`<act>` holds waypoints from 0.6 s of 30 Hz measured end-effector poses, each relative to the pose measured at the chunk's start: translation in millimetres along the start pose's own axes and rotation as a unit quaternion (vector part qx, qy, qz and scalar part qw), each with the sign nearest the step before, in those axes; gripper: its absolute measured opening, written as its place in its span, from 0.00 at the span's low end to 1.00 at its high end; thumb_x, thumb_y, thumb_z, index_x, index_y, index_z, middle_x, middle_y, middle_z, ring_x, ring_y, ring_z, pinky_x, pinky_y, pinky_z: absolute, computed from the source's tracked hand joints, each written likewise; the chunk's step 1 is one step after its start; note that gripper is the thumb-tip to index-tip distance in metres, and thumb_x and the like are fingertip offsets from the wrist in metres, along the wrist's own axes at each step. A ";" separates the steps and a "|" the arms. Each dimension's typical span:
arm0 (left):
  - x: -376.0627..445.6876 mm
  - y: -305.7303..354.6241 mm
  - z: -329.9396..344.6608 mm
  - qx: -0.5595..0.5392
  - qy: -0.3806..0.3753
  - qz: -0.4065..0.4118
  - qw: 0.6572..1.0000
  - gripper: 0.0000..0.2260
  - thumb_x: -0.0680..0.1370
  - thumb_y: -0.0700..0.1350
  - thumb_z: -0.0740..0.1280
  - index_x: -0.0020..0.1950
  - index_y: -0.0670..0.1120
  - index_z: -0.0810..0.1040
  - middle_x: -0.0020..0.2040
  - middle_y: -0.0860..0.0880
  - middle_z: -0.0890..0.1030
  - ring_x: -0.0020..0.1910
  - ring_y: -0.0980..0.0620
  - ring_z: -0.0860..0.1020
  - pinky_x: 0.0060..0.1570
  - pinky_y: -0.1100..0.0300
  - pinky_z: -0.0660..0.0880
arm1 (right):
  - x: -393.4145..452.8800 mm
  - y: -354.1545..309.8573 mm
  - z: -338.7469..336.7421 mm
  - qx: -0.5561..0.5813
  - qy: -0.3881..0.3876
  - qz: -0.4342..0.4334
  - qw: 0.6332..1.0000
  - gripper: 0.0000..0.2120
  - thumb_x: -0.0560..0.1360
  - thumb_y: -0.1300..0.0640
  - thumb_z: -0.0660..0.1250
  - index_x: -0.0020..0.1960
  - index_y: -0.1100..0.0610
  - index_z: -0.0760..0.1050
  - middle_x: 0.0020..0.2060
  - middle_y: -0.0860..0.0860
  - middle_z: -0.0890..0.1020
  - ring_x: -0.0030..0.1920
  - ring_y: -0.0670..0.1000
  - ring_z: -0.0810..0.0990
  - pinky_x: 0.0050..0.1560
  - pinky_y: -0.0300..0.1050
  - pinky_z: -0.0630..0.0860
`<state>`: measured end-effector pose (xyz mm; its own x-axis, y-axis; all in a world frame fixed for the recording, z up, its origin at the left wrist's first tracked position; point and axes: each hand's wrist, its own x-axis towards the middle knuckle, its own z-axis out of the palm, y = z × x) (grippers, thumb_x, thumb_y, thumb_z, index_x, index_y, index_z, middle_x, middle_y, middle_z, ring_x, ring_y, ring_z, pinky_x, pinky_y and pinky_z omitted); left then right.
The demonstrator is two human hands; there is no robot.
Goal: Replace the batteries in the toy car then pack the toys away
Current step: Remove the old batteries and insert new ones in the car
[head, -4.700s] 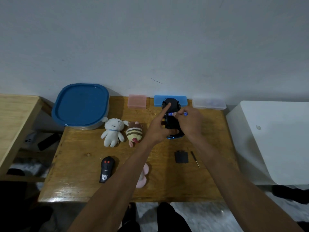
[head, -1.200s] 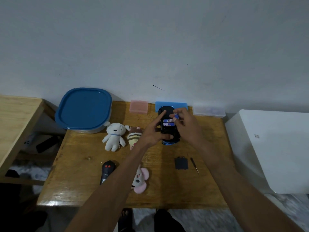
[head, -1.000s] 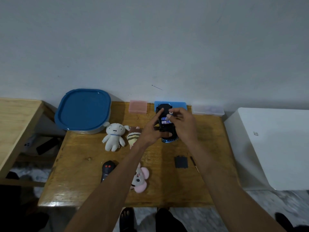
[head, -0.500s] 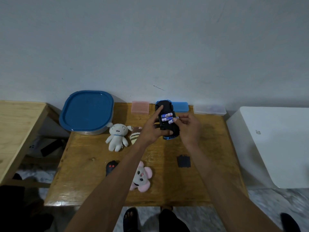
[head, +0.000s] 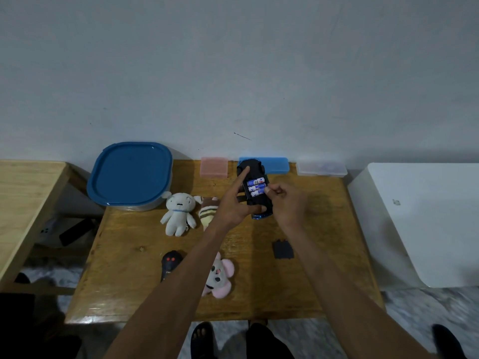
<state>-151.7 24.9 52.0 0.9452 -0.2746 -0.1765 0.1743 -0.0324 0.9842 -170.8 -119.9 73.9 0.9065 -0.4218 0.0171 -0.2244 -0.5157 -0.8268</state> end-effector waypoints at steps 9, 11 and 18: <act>2.3 -3.3 0.0 -0.013 -0.002 -0.002 1.000 0.48 0.69 0.30 0.78 0.80 0.58 0.60 0.62 0.49 0.76 0.56 0.52 0.80 0.46 0.60 0.82 | -1.4 -4.8 -3.0 0.022 -0.007 -0.016 1.000 0.05 0.76 0.57 0.73 0.51 0.55 0.83 0.44 0.48 0.84 0.43 0.43 0.82 0.43 0.39 0.81; 2.4 -3.7 0.1 -0.014 -0.003 -0.001 1.000 0.48 0.69 0.30 0.78 0.80 0.59 0.60 0.62 0.50 0.76 0.57 0.53 0.80 0.46 0.61 0.81 | -2.3 -5.5 -4.7 0.020 -0.016 -0.017 1.000 0.06 0.75 0.58 0.74 0.52 0.55 0.83 0.44 0.46 0.84 0.42 0.40 0.81 0.42 0.35 0.79; 3.7 -6.3 5.7 -0.011 -0.003 -0.011 1.000 0.47 0.70 0.28 0.76 0.81 0.56 0.60 0.66 0.45 0.76 0.59 0.51 0.80 0.49 0.57 0.83 | -11.7 -12.7 2.2 0.044 -0.038 -0.038 0.998 0.09 0.74 0.60 0.75 0.52 0.51 0.80 0.41 0.39 0.80 0.42 0.38 0.81 0.40 0.31 0.77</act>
<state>-150.9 18.5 45.2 0.9396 -0.2793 -0.1980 0.2013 -0.0170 0.9794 -177.8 -106.8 83.0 0.9448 -0.3247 0.0429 -0.1236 -0.4748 -0.8714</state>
